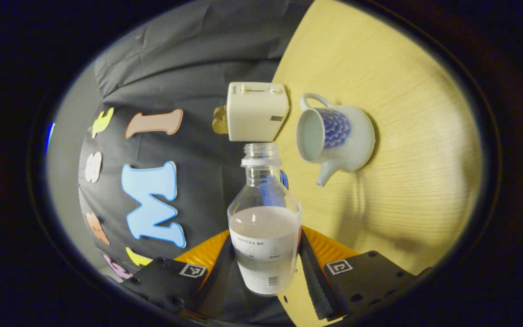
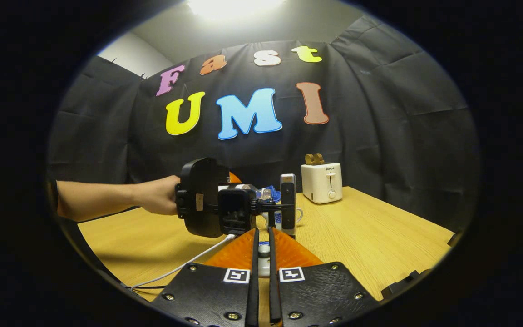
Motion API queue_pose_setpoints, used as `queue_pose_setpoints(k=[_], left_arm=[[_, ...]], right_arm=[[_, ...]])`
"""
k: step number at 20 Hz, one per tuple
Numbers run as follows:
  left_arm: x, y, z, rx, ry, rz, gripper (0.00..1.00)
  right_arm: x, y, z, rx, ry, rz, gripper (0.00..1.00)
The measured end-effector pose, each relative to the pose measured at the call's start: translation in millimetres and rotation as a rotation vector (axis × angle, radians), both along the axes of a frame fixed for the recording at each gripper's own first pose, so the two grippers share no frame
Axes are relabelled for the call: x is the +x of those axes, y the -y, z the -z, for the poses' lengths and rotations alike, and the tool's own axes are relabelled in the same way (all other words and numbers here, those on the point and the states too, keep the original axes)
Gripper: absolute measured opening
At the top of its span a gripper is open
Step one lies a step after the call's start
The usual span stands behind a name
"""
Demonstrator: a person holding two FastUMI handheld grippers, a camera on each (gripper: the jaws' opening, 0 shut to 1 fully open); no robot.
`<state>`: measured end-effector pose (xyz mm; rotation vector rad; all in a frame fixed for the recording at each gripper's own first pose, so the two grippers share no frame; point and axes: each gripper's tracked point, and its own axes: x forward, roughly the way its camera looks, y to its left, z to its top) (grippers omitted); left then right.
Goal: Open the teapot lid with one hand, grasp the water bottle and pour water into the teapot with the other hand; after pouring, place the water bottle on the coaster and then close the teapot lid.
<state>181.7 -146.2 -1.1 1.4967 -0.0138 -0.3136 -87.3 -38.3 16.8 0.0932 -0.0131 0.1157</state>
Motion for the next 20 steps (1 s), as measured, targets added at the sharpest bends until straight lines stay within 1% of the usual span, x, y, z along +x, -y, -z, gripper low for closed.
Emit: queue_pose_setpoints(k=[3, 4, 6, 7, 9, 11, 13, 15, 18, 19, 20], left_arm=[[-5, -22, 1, -0.162, -0.028, -0.037, 0.88], [-10, -33, -1, -0.258, -0.04, -0.053, 0.88], [-16, -53, -3, -0.389, -0.051, -0.082, 0.88], [-24, -74, -11, -0.541, -0.051, -0.099, 0.89], [-29, -100, -26, -0.695, -0.008, -0.12, 0.88], [-30, -126, -28, -0.821, -0.007, -0.145, 0.88], [-30, -148, -17, -0.983, -0.073, -0.167, 0.88], [-24, -167, -9, -1.099, -0.105, -0.19, 0.88], [-19, -188, -9, -1.195, -0.102, -0.212, 0.87], [-17, -195, -9, -1.266, -0.121, -0.217, 0.87], [-13, -203, -7, -1.312, -0.127, -0.23, 0.87]], right_arm=[[3, 0, -11, -0.013, 0.029, 0.007, 0.09], [6, 1, -16, -0.02, 0.042, 0.016, 0.09], [14, 3, -20, -0.028, 0.052, 0.026, 0.09], [21, 4, -20, -0.037, 0.051, 0.034, 0.09], [29, 4, -18, -0.045, 0.044, 0.033, 0.09], [34, 2, -17, -0.056, 0.039, 0.033, 0.09], [38, -3, -16, -0.057, 0.033, 0.026, 0.09], [42, -10, -14, -0.058, 0.029, 0.014, 0.09], [46, -15, -12, -0.063, 0.023, 0.002, 0.09], [49, -15, -10, -0.062, 0.016, -0.001, 0.1], [51, -15, -9, -0.058, 0.011, -0.003, 0.09]])
